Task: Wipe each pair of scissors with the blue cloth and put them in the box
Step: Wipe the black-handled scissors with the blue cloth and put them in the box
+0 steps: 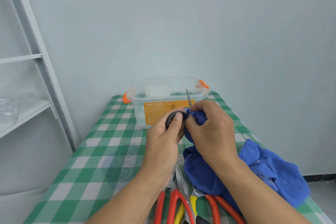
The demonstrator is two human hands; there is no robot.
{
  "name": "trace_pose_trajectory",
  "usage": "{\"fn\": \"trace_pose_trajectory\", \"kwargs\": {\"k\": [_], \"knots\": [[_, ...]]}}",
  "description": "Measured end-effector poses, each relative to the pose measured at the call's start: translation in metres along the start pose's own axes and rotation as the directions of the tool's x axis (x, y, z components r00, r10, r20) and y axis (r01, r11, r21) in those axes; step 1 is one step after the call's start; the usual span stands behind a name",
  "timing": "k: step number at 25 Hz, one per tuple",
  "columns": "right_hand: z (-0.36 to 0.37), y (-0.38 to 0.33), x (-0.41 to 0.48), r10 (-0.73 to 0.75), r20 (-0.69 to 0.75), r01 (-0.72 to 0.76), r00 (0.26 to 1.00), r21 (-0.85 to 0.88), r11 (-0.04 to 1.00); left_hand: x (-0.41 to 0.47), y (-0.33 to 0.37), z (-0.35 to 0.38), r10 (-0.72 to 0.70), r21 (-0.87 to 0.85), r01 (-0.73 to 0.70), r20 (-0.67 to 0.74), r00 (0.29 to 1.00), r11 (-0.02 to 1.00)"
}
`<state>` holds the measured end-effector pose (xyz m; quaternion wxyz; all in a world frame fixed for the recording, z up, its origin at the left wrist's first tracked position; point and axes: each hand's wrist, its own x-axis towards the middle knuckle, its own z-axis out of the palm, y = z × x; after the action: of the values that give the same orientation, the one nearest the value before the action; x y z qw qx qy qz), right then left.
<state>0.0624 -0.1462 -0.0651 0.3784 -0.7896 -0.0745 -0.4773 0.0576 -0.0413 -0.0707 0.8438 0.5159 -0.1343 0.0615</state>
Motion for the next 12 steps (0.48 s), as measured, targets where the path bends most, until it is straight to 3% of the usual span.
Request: {"fn": "trace_pose_trajectory", "kwargs": {"k": [5, 9, 12], "knots": [[-0.002, -0.004, 0.002, 0.210, 0.049, -0.214, 0.976, 0.095, 0.972, 0.000, -0.002, -0.001, 0.031, 0.038, -0.031, 0.015, 0.999, 0.999], [-0.004, -0.010, 0.001, 0.179, 0.058, -0.187, 0.982, 0.199, 0.962, -0.001, 0.000, -0.001, 0.043, 0.025, -0.044, 0.011, 0.999, 0.999], [-0.006, -0.011, 0.001, 0.175, 0.153, -0.212, 0.973, 0.271, 0.939, 0.001, 0.003, -0.005, 0.026, -0.022, -0.026, -0.016, 1.000, 0.999]]}}
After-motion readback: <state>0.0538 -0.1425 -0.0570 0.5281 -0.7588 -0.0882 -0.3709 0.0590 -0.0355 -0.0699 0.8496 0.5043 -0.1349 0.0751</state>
